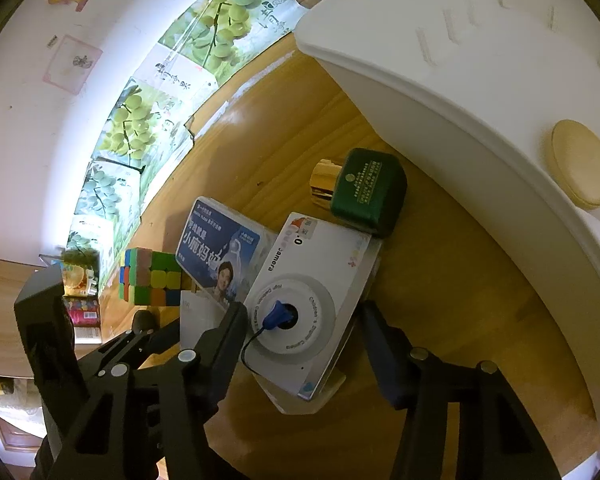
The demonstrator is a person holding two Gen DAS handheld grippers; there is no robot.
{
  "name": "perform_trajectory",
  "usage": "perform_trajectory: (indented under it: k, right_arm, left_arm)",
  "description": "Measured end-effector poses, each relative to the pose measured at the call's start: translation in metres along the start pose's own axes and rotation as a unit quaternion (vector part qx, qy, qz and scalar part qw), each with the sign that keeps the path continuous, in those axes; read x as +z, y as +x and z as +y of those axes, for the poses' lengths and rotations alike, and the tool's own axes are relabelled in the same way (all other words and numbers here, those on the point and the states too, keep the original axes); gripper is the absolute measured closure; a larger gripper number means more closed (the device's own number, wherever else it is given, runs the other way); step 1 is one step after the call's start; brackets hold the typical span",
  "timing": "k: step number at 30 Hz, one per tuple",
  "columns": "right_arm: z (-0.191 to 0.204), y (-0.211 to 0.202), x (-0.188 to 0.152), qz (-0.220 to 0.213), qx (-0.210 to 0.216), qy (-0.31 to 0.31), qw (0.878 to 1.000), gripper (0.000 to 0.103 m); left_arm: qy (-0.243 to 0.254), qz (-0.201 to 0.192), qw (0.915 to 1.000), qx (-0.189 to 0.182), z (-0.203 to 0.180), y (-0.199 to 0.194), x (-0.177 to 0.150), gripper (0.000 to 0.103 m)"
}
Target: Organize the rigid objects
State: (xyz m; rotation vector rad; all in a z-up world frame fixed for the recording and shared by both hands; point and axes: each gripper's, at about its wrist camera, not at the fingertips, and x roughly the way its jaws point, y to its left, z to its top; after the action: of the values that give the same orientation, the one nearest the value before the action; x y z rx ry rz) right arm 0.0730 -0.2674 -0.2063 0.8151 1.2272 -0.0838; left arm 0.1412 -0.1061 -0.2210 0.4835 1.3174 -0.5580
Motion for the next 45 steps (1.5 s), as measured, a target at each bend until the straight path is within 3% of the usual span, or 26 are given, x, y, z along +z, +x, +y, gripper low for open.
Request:
perform_trajectory:
  k: [10, 17, 28, 38, 45]
  right_arm:
    - [-0.008, -0.011, -0.01, -0.004, 0.006, 0.018, 1.0, 0.054]
    - [-0.015, -0.018, -0.017, -0.003, 0.009, 0.032, 0.999, 0.055]
    - [-0.023, -0.028, -0.033, 0.001, 0.011, 0.046, 0.999, 0.055]
    - [-0.024, -0.041, -0.051, -0.007, 0.011, 0.041, 0.999, 0.056]
    - [-0.023, -0.047, -0.063, -0.013, 0.01, 0.03, 0.999, 0.056]
  left_arm:
    - [-0.021, 0.008, 0.9997, -0.006, 0.007, -0.004, -0.014, 0.053]
    - [-0.033, -0.013, 0.9993, -0.011, 0.015, -0.019, -0.027, 0.053]
    - [-0.052, -0.092, 0.9937, -0.037, 0.021, -0.066, -0.05, 0.053]
    - [-0.071, -0.165, 0.9815, -0.065, 0.011, -0.103, -0.069, 0.053]
    - [-0.083, -0.191, 0.9745, -0.084, 0.007, -0.113, -0.073, 0.053]
